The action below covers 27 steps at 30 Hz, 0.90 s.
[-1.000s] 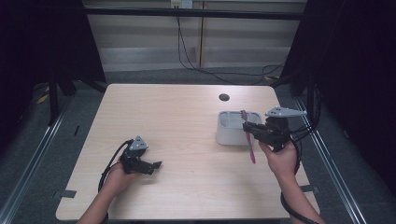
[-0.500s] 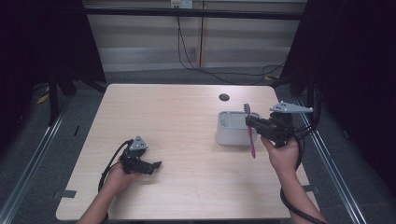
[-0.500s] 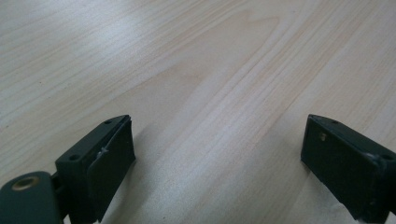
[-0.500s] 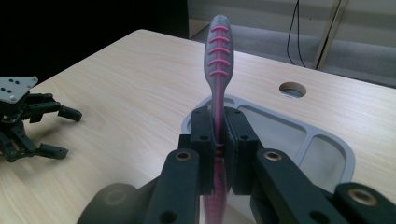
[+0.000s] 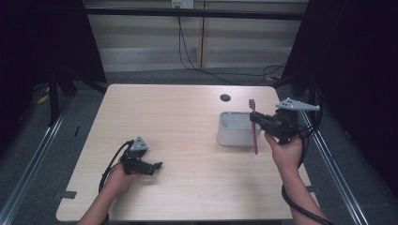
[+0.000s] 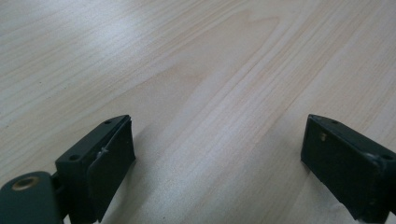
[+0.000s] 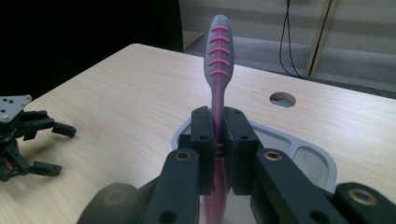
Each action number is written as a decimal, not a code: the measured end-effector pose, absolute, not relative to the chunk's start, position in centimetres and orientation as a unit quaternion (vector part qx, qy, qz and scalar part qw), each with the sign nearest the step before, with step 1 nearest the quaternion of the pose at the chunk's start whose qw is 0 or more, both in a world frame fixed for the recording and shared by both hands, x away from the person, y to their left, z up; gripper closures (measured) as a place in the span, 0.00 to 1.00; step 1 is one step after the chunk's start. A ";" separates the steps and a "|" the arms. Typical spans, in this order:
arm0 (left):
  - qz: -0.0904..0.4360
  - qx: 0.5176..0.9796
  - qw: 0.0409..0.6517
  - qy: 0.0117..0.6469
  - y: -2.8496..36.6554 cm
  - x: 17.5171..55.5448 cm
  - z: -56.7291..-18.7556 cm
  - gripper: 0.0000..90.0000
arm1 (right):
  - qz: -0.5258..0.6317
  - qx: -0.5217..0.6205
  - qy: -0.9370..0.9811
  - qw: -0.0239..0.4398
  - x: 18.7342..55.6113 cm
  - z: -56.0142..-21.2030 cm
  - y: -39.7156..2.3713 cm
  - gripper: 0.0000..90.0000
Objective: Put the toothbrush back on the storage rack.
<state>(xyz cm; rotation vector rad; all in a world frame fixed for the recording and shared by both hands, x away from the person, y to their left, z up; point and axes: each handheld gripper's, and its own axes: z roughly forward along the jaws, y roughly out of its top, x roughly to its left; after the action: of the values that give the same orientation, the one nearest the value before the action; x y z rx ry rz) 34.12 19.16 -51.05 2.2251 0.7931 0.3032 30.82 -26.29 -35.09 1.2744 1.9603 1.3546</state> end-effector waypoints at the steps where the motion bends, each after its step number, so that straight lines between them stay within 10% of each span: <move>1: 0.118 0.868 0.371 0.309 19.2 34.1 -51.0 0.10 | 0.491 0.462 0.705 0.220 30.9 -34.9 -26.4 0.93; 27: 0.118 0.868 0.371 0.309 19.2 34.1 -51.0 0.10 | 0.505 0.463 0.689 0.236 32.0 -33.1 -26.3 0.93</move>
<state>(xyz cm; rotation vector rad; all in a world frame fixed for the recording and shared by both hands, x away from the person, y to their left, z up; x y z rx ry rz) 34.13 19.16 -51.05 2.2252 0.7919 0.3039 31.97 -26.27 -33.07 1.2701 1.8912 1.3840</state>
